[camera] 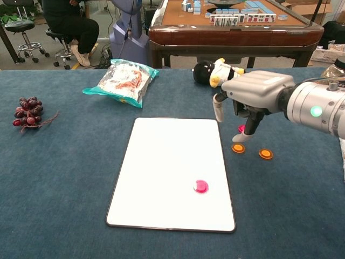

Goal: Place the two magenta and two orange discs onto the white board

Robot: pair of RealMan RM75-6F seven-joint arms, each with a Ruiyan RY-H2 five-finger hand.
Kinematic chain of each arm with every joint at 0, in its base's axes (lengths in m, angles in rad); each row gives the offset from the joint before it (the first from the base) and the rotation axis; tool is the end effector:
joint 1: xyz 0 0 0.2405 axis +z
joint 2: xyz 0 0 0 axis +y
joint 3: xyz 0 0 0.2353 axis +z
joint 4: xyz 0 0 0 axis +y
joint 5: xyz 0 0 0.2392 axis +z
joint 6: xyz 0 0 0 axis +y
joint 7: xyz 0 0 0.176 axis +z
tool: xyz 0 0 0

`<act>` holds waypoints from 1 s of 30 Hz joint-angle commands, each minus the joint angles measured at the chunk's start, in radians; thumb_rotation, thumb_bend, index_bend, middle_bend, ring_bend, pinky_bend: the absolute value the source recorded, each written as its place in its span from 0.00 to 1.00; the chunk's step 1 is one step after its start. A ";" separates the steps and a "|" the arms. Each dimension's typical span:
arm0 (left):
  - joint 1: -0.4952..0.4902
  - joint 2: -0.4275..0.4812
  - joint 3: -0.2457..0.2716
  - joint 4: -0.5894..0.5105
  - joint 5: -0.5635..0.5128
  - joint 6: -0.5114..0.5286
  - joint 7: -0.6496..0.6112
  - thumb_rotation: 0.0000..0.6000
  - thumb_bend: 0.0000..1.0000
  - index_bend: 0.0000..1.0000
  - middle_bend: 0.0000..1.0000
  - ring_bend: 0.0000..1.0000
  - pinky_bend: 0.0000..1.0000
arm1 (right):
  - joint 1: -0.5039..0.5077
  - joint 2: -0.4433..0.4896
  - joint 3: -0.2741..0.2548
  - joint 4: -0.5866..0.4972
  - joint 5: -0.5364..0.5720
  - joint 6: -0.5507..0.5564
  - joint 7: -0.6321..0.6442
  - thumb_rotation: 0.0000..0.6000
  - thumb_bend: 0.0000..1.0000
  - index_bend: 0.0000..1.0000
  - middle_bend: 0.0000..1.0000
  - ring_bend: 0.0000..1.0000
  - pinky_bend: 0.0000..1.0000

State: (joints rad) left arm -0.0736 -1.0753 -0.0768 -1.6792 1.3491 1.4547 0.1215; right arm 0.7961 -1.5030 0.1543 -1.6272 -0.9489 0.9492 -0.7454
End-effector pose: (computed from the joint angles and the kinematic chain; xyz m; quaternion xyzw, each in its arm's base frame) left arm -0.3191 0.2142 0.1387 -0.5664 -0.3984 -0.3296 0.6418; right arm -0.1041 -0.3466 -0.0623 0.8072 -0.2874 0.2797 0.4331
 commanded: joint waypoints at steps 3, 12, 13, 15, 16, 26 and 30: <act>-0.001 -0.002 0.001 0.002 -0.001 -0.004 0.000 1.00 0.38 0.39 0.51 0.42 0.63 | 0.026 -0.006 0.027 0.083 0.080 -0.018 0.021 1.00 0.11 0.42 1.00 1.00 1.00; 0.003 0.005 -0.002 -0.004 0.000 0.005 -0.009 1.00 0.38 0.39 0.51 0.42 0.63 | 0.063 -0.060 0.033 0.212 0.158 -0.048 0.036 1.00 0.10 0.42 1.00 1.00 1.00; 0.003 0.005 -0.002 -0.004 0.000 0.005 -0.010 1.00 0.38 0.39 0.51 0.42 0.63 | 0.067 -0.065 0.033 0.223 0.168 -0.053 0.037 1.00 0.10 0.42 1.00 1.00 1.00; 0.003 0.006 -0.003 -0.004 -0.001 0.004 -0.012 1.00 0.38 0.39 0.51 0.42 0.63 | 0.076 -0.080 0.033 0.251 0.188 -0.065 0.039 1.00 0.11 0.42 1.00 1.00 1.00; 0.003 0.007 -0.003 -0.005 0.000 0.004 -0.013 1.00 0.38 0.39 0.51 0.42 0.63 | 0.080 -0.087 0.032 0.263 0.194 -0.070 0.040 1.00 0.11 0.42 1.00 1.00 1.00; 0.006 0.012 -0.003 -0.010 0.002 0.008 -0.022 1.00 0.38 0.39 0.51 0.42 0.63 | 0.110 -0.156 0.027 0.395 0.251 -0.109 0.054 1.00 0.16 0.42 1.00 1.00 1.00; 0.006 0.014 -0.003 -0.010 0.002 0.008 -0.027 1.00 0.38 0.39 0.51 0.42 0.63 | 0.121 -0.174 0.028 0.433 0.273 -0.124 0.054 1.00 0.18 0.42 1.00 1.00 1.00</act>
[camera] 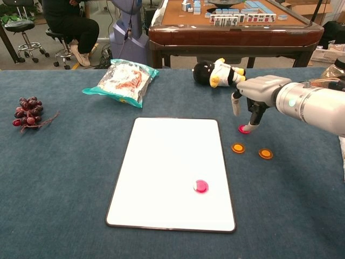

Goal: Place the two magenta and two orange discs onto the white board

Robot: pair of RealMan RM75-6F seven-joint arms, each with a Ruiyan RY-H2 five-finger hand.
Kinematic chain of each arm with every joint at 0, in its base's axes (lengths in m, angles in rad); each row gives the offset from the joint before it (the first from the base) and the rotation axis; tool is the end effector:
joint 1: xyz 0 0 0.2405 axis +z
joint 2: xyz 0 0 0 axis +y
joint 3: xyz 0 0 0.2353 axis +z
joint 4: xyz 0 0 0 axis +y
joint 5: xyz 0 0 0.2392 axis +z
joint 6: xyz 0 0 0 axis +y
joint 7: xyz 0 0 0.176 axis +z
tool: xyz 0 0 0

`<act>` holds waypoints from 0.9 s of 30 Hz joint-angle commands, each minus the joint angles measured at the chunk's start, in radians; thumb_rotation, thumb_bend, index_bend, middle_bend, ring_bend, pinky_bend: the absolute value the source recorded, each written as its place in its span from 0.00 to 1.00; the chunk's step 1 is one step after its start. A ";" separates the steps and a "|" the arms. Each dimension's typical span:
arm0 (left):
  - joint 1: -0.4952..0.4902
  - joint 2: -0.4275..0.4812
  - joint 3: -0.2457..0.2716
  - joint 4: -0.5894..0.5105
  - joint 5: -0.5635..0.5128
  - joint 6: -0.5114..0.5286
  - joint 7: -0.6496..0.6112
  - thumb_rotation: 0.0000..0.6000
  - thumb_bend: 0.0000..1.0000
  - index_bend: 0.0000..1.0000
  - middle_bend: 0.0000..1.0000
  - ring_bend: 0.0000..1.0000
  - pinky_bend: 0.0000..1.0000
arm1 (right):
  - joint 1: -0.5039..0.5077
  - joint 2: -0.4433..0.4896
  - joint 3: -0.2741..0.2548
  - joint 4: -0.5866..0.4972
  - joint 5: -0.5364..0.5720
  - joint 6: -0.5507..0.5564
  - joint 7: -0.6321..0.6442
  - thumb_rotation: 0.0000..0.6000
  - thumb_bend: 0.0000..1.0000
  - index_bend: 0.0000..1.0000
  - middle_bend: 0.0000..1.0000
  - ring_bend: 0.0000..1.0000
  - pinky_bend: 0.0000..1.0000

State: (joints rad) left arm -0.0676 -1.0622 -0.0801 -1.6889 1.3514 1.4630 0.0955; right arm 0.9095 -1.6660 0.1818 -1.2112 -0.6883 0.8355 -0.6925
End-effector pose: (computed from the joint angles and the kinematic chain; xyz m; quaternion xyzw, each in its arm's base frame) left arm -0.3183 0.2131 0.1435 -0.5592 -0.4023 -0.3389 0.6408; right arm -0.1551 -0.4201 -0.0805 0.7584 -0.3576 0.2183 0.4993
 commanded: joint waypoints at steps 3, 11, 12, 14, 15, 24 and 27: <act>0.001 0.002 0.000 -0.001 0.000 0.000 -0.003 1.00 0.38 0.39 0.51 0.42 0.63 | 0.014 -0.021 0.002 0.039 0.031 -0.031 0.009 1.00 0.18 0.42 1.00 1.00 1.00; 0.002 0.005 0.000 -0.002 0.000 0.000 -0.009 1.00 0.38 0.39 0.51 0.42 0.63 | 0.023 -0.046 -0.008 0.088 0.043 -0.051 0.020 1.00 0.18 0.42 1.00 1.00 1.00; 0.003 0.005 0.000 -0.002 0.000 0.001 -0.009 1.00 0.38 0.39 0.51 0.42 0.63 | 0.023 -0.047 -0.008 0.091 0.043 -0.051 0.022 1.00 0.18 0.42 1.00 1.00 1.00; 0.003 0.006 0.000 -0.003 0.001 0.001 -0.010 1.00 0.38 0.39 0.51 0.42 0.63 | 0.023 -0.049 -0.009 0.095 0.043 -0.051 0.024 1.00 0.18 0.42 1.00 1.00 1.00; 0.003 0.006 0.001 -0.004 0.002 0.001 -0.011 1.00 0.38 0.39 0.51 0.42 0.63 | 0.024 -0.050 -0.011 0.099 0.045 -0.052 0.023 1.00 0.18 0.42 1.00 1.00 1.00; 0.003 0.007 0.000 -0.004 0.000 -0.001 -0.012 1.00 0.38 0.39 0.51 0.42 0.63 | 0.027 -0.058 -0.015 0.123 0.057 -0.062 0.025 1.00 0.18 0.42 1.00 1.00 1.00; 0.004 0.008 0.001 -0.004 0.001 0.000 -0.012 1.00 0.38 0.39 0.51 0.42 0.63 | 0.028 -0.060 -0.016 0.126 0.060 -0.067 0.026 1.00 0.18 0.42 1.00 1.00 1.00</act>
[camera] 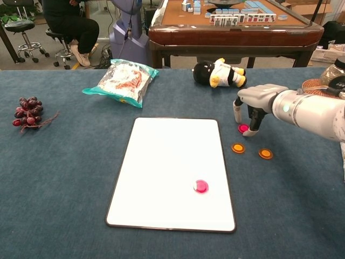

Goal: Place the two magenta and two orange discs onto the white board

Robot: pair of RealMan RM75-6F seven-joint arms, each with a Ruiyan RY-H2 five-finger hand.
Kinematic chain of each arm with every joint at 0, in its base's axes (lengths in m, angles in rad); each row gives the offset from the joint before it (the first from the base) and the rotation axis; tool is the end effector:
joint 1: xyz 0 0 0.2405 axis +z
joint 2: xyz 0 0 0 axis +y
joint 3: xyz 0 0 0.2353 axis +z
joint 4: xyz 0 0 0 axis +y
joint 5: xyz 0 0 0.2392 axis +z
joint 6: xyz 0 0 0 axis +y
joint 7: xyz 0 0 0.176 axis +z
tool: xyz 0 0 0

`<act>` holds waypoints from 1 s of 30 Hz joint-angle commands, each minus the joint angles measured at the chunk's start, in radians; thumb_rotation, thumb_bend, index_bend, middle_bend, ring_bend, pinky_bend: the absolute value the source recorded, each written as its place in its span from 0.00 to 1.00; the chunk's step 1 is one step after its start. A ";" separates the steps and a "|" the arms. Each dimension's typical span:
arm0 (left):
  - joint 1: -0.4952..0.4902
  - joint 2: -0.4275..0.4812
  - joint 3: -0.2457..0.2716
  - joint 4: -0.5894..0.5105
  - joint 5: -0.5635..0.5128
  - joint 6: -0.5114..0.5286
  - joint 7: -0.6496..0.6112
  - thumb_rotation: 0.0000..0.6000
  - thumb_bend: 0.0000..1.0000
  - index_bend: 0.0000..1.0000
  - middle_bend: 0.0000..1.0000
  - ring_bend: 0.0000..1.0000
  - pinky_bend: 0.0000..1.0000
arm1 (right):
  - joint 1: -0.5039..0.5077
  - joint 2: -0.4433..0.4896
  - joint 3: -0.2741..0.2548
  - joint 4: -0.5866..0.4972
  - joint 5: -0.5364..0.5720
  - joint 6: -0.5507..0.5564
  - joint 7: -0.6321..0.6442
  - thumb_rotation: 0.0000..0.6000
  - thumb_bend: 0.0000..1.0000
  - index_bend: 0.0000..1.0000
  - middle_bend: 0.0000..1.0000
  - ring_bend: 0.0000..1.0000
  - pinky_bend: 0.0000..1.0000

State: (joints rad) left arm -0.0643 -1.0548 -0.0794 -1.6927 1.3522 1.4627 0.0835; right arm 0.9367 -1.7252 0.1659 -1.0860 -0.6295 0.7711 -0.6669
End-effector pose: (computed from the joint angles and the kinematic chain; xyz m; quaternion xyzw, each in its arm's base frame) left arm -0.3188 0.2119 0.1453 -0.5572 -0.4054 -0.3406 0.6397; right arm -0.1707 -0.4296 -0.0936 0.7529 -0.3807 0.1964 0.4996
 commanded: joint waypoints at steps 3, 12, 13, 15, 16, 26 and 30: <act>0.001 0.001 0.000 0.000 0.000 0.001 -0.001 1.00 0.38 0.39 0.51 0.42 0.63 | 0.001 0.000 -0.002 0.001 0.002 -0.005 0.002 1.00 0.18 0.42 1.00 1.00 1.00; 0.000 0.002 0.001 -0.001 0.001 -0.001 -0.003 1.00 0.38 0.39 0.51 0.42 0.63 | 0.003 0.004 -0.006 -0.002 0.009 -0.012 0.004 1.00 0.18 0.42 1.00 1.00 1.00; 0.000 0.001 0.001 -0.001 0.001 -0.002 -0.004 1.00 0.38 0.39 0.51 0.42 0.63 | 0.003 0.005 -0.007 -0.003 0.010 -0.012 0.004 1.00 0.18 0.42 1.00 1.00 1.00; 0.000 0.001 0.001 -0.001 0.000 -0.003 -0.004 1.00 0.38 0.39 0.51 0.42 0.63 | 0.004 0.005 -0.008 -0.004 0.012 -0.013 0.002 1.00 0.18 0.42 1.00 1.00 1.00; 0.000 0.001 0.001 -0.001 0.000 -0.003 -0.004 1.00 0.38 0.39 0.51 0.42 0.63 | 0.005 0.006 -0.009 -0.005 0.013 -0.012 0.002 1.00 0.19 0.42 1.00 1.00 1.00; -0.001 0.002 0.001 0.000 0.000 -0.005 -0.006 1.00 0.38 0.39 0.51 0.42 0.63 | 0.007 0.011 -0.009 -0.016 0.019 -0.004 0.001 1.00 0.21 0.52 1.00 1.00 1.00; -0.001 0.001 0.002 0.000 0.000 -0.007 -0.005 1.00 0.38 0.39 0.51 0.42 0.63 | 0.004 0.027 -0.008 -0.043 0.011 0.007 0.007 1.00 0.21 0.53 1.00 1.00 1.00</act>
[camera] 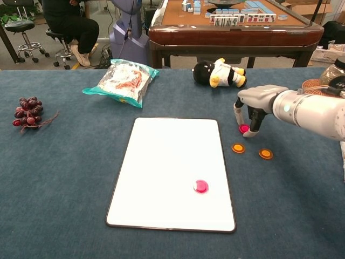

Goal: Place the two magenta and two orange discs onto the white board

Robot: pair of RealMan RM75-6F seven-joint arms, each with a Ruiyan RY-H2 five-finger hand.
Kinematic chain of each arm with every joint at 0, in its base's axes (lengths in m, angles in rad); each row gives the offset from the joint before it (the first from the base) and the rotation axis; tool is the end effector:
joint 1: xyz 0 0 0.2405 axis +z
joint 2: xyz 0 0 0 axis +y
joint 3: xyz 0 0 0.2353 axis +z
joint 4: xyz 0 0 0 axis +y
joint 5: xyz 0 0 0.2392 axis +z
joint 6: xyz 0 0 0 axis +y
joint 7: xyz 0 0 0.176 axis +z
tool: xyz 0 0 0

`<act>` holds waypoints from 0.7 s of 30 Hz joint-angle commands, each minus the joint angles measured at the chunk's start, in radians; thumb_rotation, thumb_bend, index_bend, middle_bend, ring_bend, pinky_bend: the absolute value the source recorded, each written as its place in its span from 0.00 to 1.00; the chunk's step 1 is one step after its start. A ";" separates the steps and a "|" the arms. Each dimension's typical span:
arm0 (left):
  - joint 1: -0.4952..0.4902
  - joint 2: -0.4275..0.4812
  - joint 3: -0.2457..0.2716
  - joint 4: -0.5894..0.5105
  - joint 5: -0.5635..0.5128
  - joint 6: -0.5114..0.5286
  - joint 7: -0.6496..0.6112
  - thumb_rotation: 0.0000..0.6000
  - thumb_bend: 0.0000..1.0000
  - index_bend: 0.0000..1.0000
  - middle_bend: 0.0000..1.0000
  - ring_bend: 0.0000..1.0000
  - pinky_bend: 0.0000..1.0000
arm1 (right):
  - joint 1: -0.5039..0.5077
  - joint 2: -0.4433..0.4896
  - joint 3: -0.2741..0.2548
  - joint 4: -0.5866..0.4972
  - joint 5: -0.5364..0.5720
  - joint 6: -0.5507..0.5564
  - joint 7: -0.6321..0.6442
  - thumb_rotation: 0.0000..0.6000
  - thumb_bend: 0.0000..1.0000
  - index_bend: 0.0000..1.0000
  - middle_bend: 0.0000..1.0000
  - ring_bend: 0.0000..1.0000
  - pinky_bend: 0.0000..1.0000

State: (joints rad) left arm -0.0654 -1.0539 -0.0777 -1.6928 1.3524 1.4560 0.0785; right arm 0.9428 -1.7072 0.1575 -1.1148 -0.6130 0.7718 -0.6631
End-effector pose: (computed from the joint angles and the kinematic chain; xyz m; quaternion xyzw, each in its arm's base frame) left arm -0.3192 0.2118 0.1442 -0.5582 -0.4086 -0.3401 0.6370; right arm -0.1691 -0.4274 -0.0923 0.7537 -0.3859 0.1965 0.4944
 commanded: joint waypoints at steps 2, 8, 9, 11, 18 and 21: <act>-0.001 -0.001 0.000 0.001 -0.001 -0.002 0.001 1.00 0.38 0.39 0.51 0.42 0.63 | -0.004 0.024 0.002 -0.045 -0.018 0.015 0.009 1.00 0.21 0.53 1.00 1.00 1.00; -0.002 -0.004 0.000 0.004 -0.003 -0.005 0.006 1.00 0.38 0.39 0.51 0.42 0.63 | -0.009 0.083 0.005 -0.178 -0.071 0.068 0.012 1.00 0.21 0.54 1.00 1.00 1.00; -0.002 -0.004 0.000 0.004 -0.004 -0.005 0.007 1.00 0.38 0.39 0.51 0.42 0.63 | -0.009 0.092 0.005 -0.202 -0.080 0.077 0.011 1.00 0.21 0.54 1.00 1.00 1.00; -0.002 -0.005 0.000 0.004 -0.004 -0.004 0.008 1.00 0.38 0.39 0.51 0.42 0.63 | -0.009 0.113 0.002 -0.262 -0.100 0.098 0.002 1.00 0.21 0.54 1.00 1.00 1.00; -0.002 -0.006 -0.001 0.007 -0.008 -0.004 0.012 1.00 0.38 0.39 0.51 0.42 0.63 | 0.001 0.160 -0.022 -0.447 -0.156 0.158 -0.056 1.00 0.21 0.54 1.00 1.00 1.00; -0.002 -0.007 -0.002 0.008 -0.009 -0.003 0.014 1.00 0.38 0.39 0.51 0.42 0.63 | 0.011 0.165 -0.034 -0.514 -0.172 0.179 -0.091 1.00 0.21 0.54 1.00 1.00 1.00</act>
State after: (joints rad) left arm -0.0673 -1.0610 -0.0793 -1.6851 1.3438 1.4532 0.0925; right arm 0.9450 -1.5543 0.1358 -1.5870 -0.7654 0.9286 -0.7252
